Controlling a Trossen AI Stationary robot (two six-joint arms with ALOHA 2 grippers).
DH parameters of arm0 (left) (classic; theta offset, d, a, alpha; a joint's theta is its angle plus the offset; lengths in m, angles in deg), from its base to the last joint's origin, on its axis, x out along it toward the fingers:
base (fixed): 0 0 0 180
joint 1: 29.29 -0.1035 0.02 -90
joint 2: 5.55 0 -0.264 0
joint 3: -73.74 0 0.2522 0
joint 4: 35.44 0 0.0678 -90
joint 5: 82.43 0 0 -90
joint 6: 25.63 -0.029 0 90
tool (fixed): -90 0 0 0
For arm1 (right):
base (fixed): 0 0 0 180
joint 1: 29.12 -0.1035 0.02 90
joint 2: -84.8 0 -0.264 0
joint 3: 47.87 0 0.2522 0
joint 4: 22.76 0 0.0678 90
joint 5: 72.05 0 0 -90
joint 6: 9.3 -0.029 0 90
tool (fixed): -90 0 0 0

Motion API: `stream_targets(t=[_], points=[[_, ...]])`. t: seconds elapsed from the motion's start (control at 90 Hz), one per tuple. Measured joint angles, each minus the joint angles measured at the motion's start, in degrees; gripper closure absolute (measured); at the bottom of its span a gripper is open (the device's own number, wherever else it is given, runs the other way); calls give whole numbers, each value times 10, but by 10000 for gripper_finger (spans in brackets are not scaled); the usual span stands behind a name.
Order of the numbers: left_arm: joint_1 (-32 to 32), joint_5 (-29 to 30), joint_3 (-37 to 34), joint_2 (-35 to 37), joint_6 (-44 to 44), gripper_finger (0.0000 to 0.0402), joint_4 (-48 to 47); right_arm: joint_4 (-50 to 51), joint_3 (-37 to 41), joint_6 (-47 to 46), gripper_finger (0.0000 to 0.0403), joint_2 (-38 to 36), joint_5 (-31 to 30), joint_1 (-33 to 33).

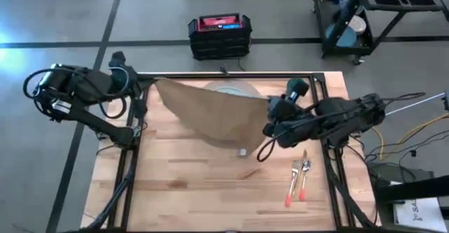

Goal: Set table place
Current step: Fold the brown table napkin

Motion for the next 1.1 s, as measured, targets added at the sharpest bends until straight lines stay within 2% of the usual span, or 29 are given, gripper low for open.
stream_targets(t=[0.256,0.444,0.644,0.856,1.022,1.1], points=[[0,1,-2,-4,22,401,-21,20,-39,30,403,0,-6,0],[0,55,52,-17,-26,401,-16,18,-73,99,403,4,-38,35],[0,53,120,-40,-39,401,-21,14,-102,136,403,4,-38,61],[0,38,129,-58,-23,401,-57,17,-111,141,403,4,-38,58],[0,42,127,-76,5,401,-79,20,-111,120,403,3,0,58],[0,17,125,-83,18,401,-91,20,-111,102,403,3,27,48]])
